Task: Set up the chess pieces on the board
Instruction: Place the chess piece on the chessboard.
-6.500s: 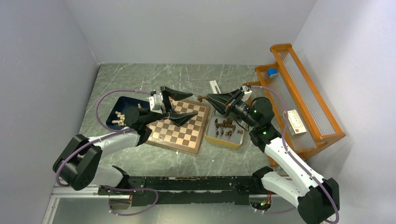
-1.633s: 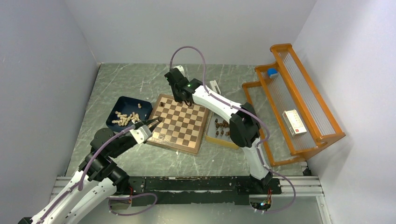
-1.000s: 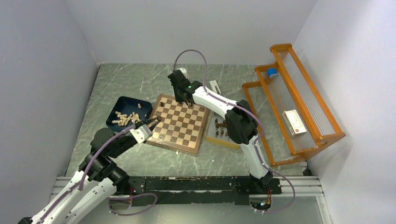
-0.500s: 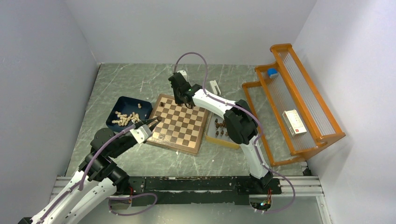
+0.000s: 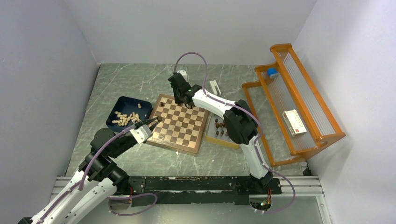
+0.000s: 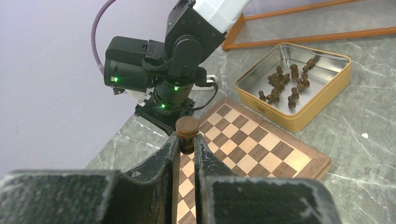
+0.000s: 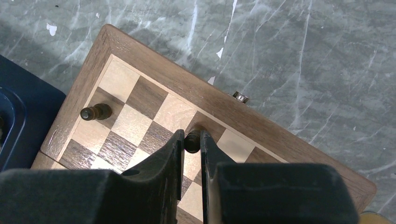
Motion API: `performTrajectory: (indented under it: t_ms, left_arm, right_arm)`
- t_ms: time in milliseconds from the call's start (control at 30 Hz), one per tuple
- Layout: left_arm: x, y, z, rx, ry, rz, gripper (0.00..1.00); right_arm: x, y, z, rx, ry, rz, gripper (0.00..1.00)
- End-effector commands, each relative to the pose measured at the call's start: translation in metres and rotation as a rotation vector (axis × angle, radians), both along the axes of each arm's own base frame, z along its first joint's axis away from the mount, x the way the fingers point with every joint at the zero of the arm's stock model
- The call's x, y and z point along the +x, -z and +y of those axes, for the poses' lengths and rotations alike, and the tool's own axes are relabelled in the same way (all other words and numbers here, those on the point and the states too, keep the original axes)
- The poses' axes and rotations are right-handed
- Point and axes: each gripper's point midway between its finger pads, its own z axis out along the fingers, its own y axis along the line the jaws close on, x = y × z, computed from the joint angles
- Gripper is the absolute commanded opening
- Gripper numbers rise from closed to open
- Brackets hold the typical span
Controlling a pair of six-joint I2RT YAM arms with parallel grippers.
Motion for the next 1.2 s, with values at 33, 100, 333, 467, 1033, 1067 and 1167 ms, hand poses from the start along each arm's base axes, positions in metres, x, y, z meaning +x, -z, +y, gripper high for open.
performTrajectory:
  t_ms: [33, 100, 333, 467, 1033, 1067, 1167]
  left_arm:
    - [-0.002, -0.002, -0.001, 0.002, 0.016, -0.015, 0.05]
    - [-0.002, -0.001, -0.002, 0.004, 0.016, -0.013, 0.05]
    - [-0.002, -0.001, -0.002, 0.006, 0.018, -0.013, 0.05]
    - [-0.002, 0.0, -0.003, 0.007, 0.021, -0.013, 0.05]
    - [0.004, -0.002, -0.001, -0.037, -0.014, 0.035, 0.05]
    - [0.004, -0.003, -0.002, -0.047, -0.015, 0.043, 0.05]
    - [0.006, 0.0, -0.005, -0.055, -0.011, 0.084, 0.05]
  right_arm:
    - [-0.002, 0.004, -0.015, -0.056, 0.017, -0.009, 0.18]
    - [-0.002, 0.006, -0.017, -0.06, 0.019, -0.005, 0.18]
    - [-0.005, 0.011, -0.017, -0.061, 0.022, 0.001, 0.18]
    - [-0.006, 0.011, -0.016, -0.049, 0.02, 0.007, 0.2]
    - [-0.001, -0.083, -0.003, 0.143, -0.015, -0.033, 0.52]
    - [-0.003, -0.093, -0.006, 0.166, -0.018, -0.032, 0.52]
    - [-0.015, -0.119, -0.015, 0.247, -0.05, -0.015, 0.52]
